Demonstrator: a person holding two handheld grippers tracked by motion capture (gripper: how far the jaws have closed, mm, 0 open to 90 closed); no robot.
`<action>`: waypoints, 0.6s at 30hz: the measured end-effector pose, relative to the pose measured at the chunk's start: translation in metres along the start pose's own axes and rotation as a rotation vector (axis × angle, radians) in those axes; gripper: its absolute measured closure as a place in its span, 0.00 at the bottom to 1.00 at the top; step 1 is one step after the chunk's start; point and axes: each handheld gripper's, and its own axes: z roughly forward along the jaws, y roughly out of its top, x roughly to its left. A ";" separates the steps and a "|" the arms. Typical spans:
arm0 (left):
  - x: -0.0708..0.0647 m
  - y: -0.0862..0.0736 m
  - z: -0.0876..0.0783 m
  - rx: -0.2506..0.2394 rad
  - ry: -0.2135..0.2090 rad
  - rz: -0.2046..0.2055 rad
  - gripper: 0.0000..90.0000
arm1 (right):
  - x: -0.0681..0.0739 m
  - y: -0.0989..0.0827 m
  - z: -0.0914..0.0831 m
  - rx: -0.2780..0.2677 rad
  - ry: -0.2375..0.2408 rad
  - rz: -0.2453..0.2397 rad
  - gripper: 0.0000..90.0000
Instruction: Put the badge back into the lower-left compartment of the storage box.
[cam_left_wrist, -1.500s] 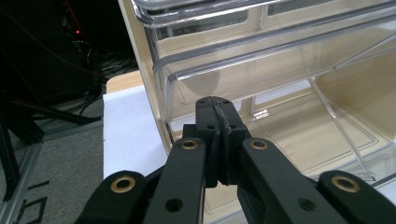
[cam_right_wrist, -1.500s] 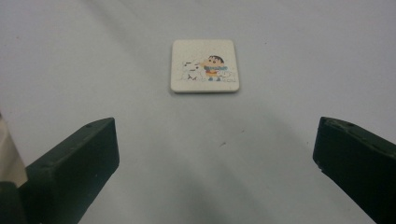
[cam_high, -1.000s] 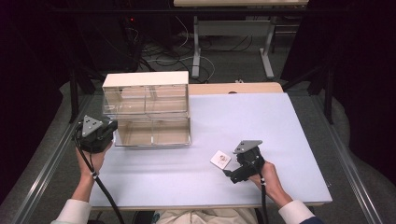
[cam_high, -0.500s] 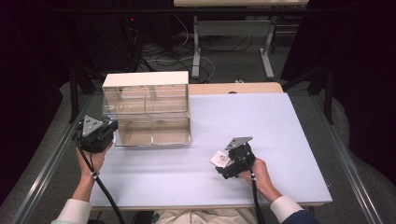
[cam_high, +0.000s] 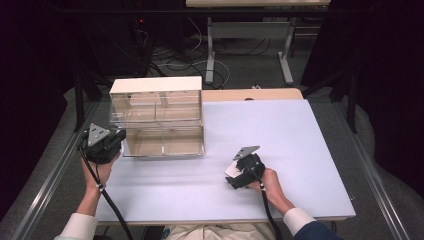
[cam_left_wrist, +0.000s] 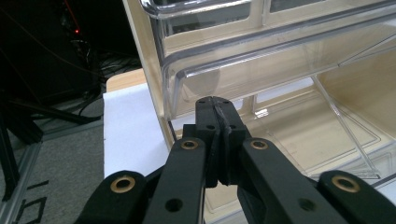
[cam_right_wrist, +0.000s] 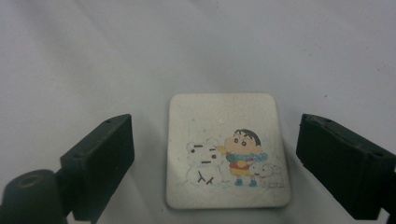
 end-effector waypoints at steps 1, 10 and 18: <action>0.000 0.000 0.000 -0.001 -0.001 -0.002 1.00 | 0.001 0.001 0.002 0.014 -0.023 -0.003 0.17; 0.001 -0.001 0.000 -0.001 -0.001 -0.009 1.00 | 0.002 0.003 0.000 0.011 0.004 0.012 0.36; 0.000 0.000 0.000 0.002 0.001 -0.005 1.00 | 0.003 0.005 -0.001 0.019 0.008 -0.012 0.37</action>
